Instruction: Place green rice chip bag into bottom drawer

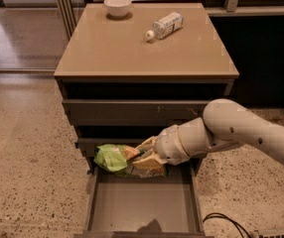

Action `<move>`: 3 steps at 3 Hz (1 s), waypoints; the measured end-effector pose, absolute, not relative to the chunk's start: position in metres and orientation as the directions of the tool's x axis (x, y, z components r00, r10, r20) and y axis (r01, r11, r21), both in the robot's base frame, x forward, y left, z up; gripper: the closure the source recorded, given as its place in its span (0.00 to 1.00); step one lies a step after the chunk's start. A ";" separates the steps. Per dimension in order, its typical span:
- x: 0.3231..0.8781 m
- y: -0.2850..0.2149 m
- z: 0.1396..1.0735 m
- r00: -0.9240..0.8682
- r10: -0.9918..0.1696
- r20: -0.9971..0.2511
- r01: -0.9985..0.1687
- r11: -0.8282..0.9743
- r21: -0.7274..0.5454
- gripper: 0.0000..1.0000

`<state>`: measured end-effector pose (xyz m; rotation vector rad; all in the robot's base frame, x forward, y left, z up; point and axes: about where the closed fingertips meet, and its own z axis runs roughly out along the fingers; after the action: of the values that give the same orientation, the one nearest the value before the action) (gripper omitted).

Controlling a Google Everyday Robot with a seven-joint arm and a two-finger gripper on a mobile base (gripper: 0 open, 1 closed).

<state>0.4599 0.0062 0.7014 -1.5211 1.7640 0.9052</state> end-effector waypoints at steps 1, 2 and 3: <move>0.457 0.002 0.663 -0.169 -0.540 -0.824 -0.985 0.122 0.122 1.00; 0.457 0.002 0.663 -0.169 -0.540 -0.824 -0.985 0.122 0.122 1.00; 0.455 0.000 0.636 -0.212 -0.540 -0.814 -0.977 0.145 0.158 1.00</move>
Offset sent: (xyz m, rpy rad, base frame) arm -0.0024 -0.0037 -0.0309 0.0108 0.0194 -0.0221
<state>0.4549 -0.0005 0.6364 -1.4509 1.8315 0.9441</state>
